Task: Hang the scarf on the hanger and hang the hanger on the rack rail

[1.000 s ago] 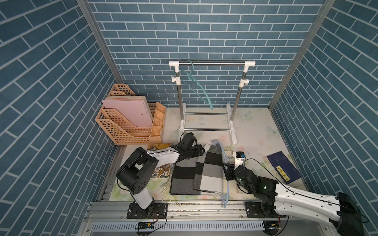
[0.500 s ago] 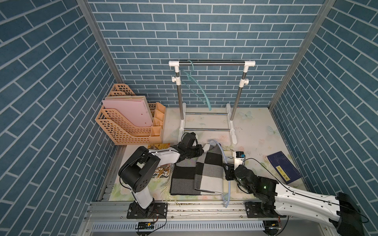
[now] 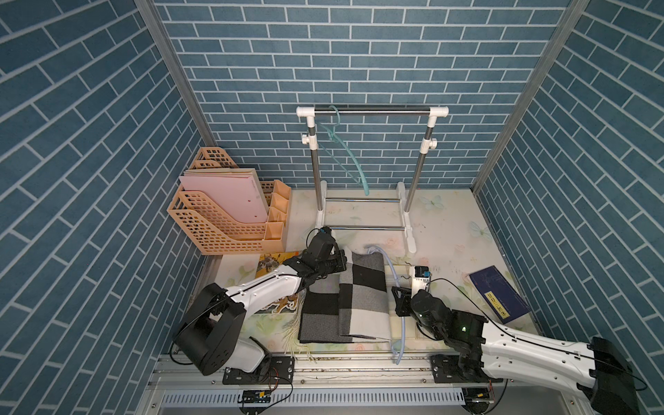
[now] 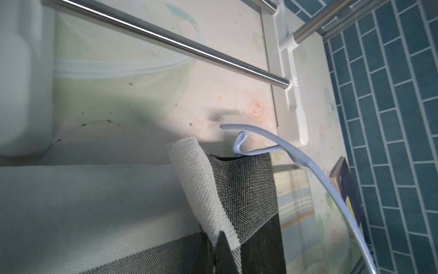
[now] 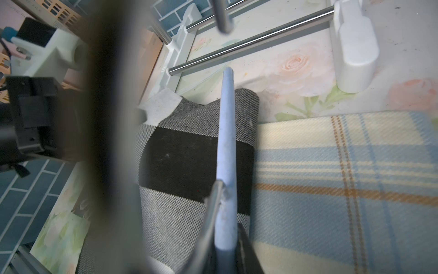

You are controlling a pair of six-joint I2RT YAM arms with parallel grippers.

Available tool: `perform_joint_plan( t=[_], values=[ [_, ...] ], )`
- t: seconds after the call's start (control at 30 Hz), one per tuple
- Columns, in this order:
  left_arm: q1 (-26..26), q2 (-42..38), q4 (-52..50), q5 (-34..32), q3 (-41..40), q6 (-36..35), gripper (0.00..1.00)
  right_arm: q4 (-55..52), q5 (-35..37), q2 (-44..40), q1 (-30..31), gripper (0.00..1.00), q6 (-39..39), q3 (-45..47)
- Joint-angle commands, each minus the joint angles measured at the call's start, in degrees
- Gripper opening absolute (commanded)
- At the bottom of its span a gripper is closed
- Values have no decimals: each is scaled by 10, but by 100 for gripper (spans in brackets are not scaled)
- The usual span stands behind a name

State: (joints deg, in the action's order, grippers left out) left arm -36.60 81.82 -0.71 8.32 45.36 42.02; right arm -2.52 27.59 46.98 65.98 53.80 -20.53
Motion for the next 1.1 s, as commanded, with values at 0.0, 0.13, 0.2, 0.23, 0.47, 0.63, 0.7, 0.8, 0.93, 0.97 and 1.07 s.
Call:
perform_joint_plan(
  t=[0.0, 0.13, 0.2, 0.23, 0.47, 0.63, 0.7, 0.8, 0.93, 0.97, 1.07],
  values=[
    [10, -40, -70, -76, -5, -25, 0, 2, 36, 12, -1, 0, 21, -27],
    [37, -83, -114, -92, -6, -37, 0, 13, 26, 46, -1, 0, 32, -45],
    [51, -101, -129, -92, -3, -42, 0, 19, 21, 63, -2, 0, 37, -55],
    [57, -106, -137, -91, -2, -45, 0, 21, 19, 71, -1, 0, 41, -60],
    [89, -103, -181, -91, 6, -58, 0, 33, 2, 114, -1, 0, 51, -81],
    [113, -88, -199, -101, 6, -66, 0, 30, -11, 128, -1, 0, 57, -84],
    [115, -77, -192, -98, 0, -68, 0, 35, -16, 133, -2, 0, 56, -81],
    [116, -60, -178, -85, -5, -66, 27, 45, -23, 140, -1, 0, 56, -77],
    [112, -78, -179, -79, -5, -65, 72, 46, -28, 139, -2, 0, 55, -76],
    [112, -91, -187, -81, -3, -66, 78, 46, -29, 138, -2, 0, 54, -77],
    [102, -141, -223, -91, 1, -64, 92, 43, -30, 134, -2, 0, 50, -79]
  ],
)
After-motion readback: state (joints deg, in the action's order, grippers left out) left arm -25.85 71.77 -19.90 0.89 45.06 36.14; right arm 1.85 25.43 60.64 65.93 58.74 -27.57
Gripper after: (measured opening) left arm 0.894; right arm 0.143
